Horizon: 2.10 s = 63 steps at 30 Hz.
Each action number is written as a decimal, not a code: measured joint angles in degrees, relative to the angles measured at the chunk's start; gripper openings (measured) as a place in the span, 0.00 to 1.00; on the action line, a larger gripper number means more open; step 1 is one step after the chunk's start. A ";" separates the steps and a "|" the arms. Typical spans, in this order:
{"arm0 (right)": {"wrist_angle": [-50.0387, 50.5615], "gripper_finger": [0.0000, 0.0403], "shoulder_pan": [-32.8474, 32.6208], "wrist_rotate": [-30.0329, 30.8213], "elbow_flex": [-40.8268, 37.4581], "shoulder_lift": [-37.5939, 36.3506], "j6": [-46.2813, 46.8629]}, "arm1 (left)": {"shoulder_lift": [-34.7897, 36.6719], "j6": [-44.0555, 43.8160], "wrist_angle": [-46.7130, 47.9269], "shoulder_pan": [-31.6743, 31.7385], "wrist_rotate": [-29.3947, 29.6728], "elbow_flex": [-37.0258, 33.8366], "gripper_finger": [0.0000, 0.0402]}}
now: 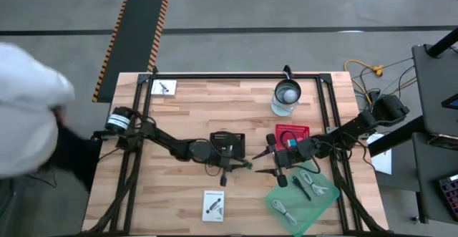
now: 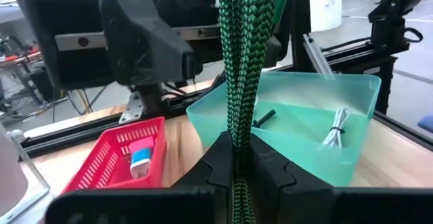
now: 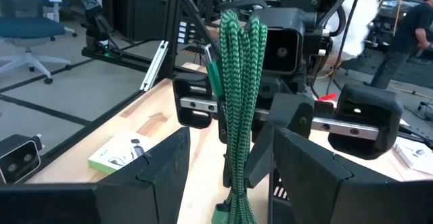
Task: Pick and place items into bin
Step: Put the green charger cable into the blue bin
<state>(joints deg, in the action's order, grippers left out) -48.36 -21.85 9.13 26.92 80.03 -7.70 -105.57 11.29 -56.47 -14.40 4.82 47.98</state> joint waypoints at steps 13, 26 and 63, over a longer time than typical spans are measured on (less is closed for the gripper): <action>-0.28 0.49 0.00 -0.02 0.00 -0.02 0.00 | -2.96 1.68 0.02 0.49 -0.80 4.09 0.02; 2.96 0.49 0.04 -0.11 -0.02 -0.04 0.52 | -4.75 2.94 -0.01 0.95 -1.56 7.02 0.02; 3.08 0.25 0.00 -0.20 0.39 -0.04 0.24 | -4.66 2.62 0.00 0.93 -4.54 7.25 0.02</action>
<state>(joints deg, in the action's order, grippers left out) -45.28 -21.85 8.93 27.31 79.99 -7.46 -110.24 13.91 -56.47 -13.47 0.27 55.22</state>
